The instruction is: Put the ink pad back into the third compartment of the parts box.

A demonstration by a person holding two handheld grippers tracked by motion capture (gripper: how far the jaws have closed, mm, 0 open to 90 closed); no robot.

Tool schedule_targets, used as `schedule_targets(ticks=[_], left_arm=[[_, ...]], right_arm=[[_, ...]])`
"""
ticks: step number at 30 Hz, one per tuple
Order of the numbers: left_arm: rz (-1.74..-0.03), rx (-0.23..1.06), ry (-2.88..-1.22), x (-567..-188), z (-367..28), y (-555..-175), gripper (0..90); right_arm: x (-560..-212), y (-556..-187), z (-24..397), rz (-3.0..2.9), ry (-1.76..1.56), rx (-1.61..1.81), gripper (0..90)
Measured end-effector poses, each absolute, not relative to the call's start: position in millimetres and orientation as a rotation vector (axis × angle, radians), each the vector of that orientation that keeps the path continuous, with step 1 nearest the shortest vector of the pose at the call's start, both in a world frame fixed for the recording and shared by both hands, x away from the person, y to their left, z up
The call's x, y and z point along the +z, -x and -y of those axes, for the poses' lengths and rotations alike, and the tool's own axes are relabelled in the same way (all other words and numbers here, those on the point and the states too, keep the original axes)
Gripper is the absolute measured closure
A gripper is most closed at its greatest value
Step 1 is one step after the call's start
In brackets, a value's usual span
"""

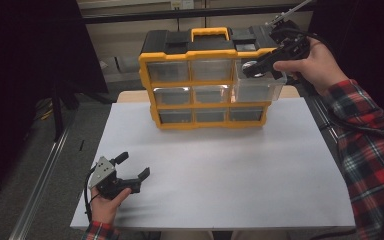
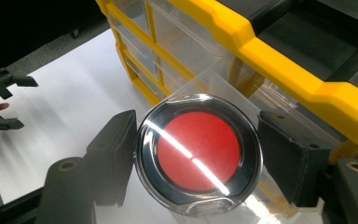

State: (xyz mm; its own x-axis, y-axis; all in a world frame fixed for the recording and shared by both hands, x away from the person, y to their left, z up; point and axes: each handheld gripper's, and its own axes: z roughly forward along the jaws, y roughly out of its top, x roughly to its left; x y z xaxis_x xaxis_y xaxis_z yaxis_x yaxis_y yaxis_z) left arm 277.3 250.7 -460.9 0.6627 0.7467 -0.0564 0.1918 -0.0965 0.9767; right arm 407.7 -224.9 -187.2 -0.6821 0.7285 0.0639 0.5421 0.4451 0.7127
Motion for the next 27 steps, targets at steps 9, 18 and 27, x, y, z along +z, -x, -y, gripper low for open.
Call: schedule_targets(ticks=[9, 18, 27], left_arm=[[-0.775, 0.555, -1.638, -460.5, -251.9, -277.3, 3.3], [-0.775, 0.554, -1.64, -460.6, -252.0, -277.4, 3.3], [-0.776, 0.556, -1.644, -460.7, -251.9, -277.4, 3.3]], right_arm=[[-190.4, -413.8, 223.0, -2.436, -1.109, 1.05, 30.4], [-194.1, -417.8, 227.7, -2.425, -1.126, 1.036, 30.3], [-195.3, -420.0, 230.7, -2.416, -1.125, 1.035, 30.3]])
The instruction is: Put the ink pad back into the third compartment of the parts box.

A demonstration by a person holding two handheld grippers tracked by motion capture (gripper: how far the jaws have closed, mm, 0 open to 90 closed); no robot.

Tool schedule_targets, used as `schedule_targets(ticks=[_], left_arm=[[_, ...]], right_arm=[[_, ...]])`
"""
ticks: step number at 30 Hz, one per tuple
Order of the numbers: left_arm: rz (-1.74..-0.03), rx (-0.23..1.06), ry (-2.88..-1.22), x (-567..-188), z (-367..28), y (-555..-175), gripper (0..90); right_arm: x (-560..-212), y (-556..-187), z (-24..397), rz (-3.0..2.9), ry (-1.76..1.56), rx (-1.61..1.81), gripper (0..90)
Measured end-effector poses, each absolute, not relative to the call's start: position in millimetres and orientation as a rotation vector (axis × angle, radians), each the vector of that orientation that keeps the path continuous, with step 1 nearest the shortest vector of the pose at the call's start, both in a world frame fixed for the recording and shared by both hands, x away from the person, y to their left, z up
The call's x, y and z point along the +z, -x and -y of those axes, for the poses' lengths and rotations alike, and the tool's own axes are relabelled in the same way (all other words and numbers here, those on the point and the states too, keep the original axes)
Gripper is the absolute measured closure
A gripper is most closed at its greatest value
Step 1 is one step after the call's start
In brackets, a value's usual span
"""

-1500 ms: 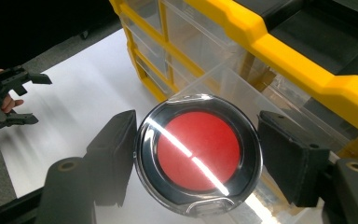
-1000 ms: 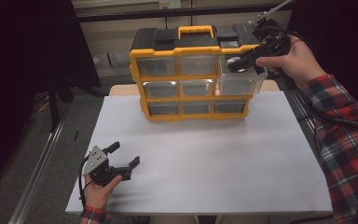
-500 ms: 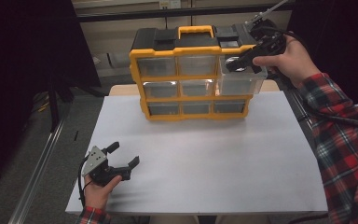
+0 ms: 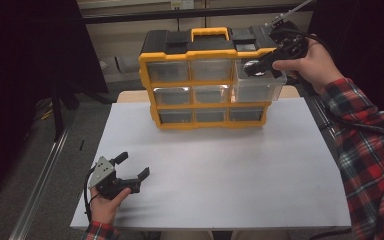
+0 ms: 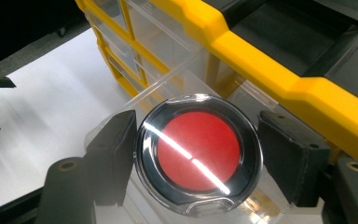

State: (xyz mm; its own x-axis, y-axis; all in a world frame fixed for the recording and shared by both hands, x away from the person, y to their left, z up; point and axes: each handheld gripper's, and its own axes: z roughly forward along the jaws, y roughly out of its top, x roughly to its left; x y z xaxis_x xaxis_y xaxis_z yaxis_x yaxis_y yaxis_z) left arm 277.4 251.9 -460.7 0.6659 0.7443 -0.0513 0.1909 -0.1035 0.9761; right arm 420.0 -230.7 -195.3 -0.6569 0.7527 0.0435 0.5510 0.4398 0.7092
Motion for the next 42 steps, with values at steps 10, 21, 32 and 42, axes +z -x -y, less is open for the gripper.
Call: schedule_targets(ticks=[10, 21, 32, 42], left_arm=[[-0.778, 0.556, -1.641, -460.6, -252.4, -277.1, 3.3], [-0.777, 0.555, -1.64, -460.6, -252.3, -277.2, 3.3], [-0.775, 0.555, -1.644, -460.7, -252.8, -277.3, 3.3], [-0.776, 0.553, -1.641, -460.7, -252.4, -277.3, 3.3]], right_arm=[[-196.7, -421.2, 231.2, -2.419, -1.133, 1.028, 30.3], [-199.3, -422.2, 232.7, -2.41, -1.139, 1.023, 30.2], [-200.2, -422.9, 233.7, -2.409, -1.141, 1.029, 30.1], [-201.8, -422.6, 235.4, -2.396, -1.155, 1.042, 29.9]])
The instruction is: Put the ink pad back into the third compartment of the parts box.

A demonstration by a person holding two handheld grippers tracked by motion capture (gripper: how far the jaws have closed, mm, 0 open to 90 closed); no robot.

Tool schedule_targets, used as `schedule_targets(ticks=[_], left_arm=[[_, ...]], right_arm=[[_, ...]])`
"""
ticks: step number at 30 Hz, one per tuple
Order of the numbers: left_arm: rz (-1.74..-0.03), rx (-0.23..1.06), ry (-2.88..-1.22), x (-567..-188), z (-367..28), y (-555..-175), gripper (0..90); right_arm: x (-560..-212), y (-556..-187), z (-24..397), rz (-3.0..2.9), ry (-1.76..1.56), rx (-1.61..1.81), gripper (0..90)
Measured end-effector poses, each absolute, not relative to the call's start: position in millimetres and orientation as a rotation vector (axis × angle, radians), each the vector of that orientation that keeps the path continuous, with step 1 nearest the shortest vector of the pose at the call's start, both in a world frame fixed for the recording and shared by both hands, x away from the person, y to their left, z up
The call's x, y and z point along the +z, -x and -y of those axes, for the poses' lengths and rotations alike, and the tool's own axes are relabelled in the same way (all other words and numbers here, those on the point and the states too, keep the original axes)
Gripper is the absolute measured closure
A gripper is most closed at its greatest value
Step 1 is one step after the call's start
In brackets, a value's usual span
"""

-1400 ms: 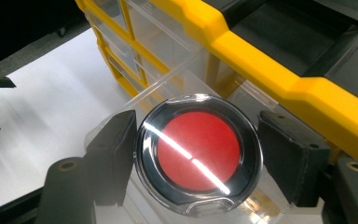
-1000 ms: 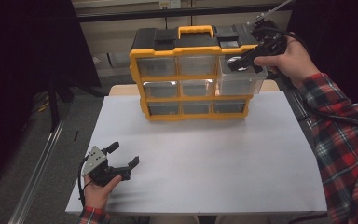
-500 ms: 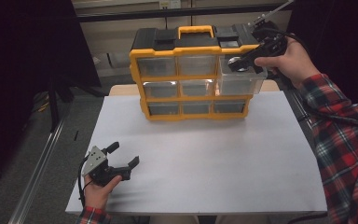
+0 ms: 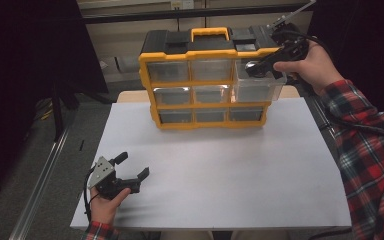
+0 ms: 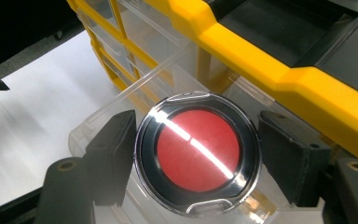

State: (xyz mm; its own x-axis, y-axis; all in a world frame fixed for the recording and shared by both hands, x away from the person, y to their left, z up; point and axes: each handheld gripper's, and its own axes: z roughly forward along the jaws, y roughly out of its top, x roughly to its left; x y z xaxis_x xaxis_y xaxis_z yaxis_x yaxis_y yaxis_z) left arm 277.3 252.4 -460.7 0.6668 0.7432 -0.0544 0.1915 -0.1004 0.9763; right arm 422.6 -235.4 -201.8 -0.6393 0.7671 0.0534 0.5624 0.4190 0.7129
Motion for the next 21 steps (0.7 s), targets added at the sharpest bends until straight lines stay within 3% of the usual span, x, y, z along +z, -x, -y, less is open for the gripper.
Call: schedule_targets(ticks=[13, 21], left_arm=[[-0.775, 0.553, -1.641, -460.8, -252.3, -277.4, 3.3], [-0.778, 0.555, -1.641, -460.6, -252.4, -277.2, 3.3]], right_arm=[[-202.6, -420.9, 237.9, -2.384, -1.18, 1.079, 28.3], [-201.4, -416.2, 238.5, -2.394, -1.172, 1.084, 34.5]])
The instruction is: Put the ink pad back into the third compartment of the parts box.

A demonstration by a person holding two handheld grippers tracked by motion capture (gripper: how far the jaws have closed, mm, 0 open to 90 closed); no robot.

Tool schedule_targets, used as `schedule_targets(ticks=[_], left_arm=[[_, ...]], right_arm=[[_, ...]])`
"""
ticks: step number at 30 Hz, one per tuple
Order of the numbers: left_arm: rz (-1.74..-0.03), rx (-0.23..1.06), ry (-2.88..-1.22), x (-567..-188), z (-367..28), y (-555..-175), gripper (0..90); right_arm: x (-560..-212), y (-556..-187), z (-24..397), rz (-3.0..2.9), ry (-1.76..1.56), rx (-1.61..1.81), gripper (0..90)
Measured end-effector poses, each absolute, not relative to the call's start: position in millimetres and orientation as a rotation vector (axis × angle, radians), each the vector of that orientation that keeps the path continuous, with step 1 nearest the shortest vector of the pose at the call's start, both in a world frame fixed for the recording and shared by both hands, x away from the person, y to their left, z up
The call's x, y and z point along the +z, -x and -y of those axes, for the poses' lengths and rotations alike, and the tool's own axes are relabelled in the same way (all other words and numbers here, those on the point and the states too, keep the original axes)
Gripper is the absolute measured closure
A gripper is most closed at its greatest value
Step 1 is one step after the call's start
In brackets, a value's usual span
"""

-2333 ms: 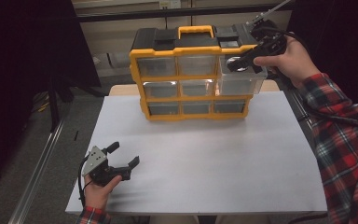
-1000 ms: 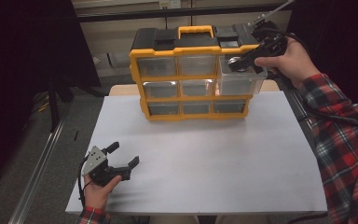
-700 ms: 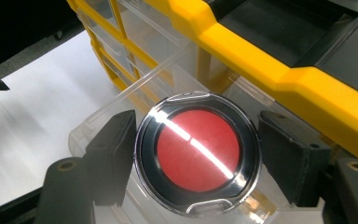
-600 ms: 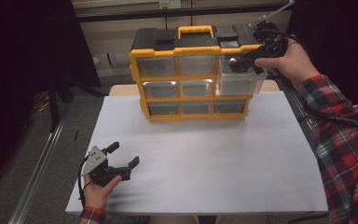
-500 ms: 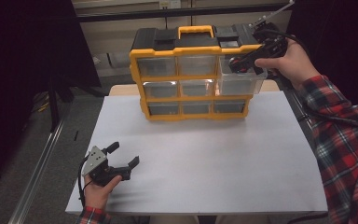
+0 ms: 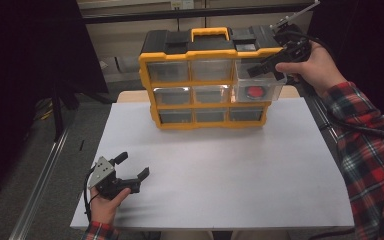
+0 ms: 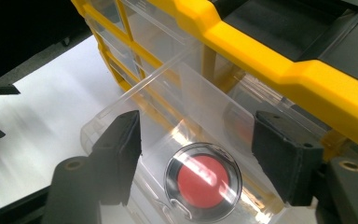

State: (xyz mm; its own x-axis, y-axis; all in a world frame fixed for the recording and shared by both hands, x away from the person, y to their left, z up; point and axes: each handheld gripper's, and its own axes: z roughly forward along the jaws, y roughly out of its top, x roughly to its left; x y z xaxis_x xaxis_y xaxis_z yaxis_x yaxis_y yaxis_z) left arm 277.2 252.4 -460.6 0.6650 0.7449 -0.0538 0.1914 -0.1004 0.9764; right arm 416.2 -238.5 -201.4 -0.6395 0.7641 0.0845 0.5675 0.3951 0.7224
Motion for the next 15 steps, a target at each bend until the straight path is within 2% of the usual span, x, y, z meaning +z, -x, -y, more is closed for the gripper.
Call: schedule_targets(ticks=[15], left_arm=[[-0.779, 0.556, -1.639, -460.6, -252.0, -277.1, 3.3]], right_arm=[[-197.3, -405.6, 241.1, -2.432, -1.126, 1.126, 51.3]])
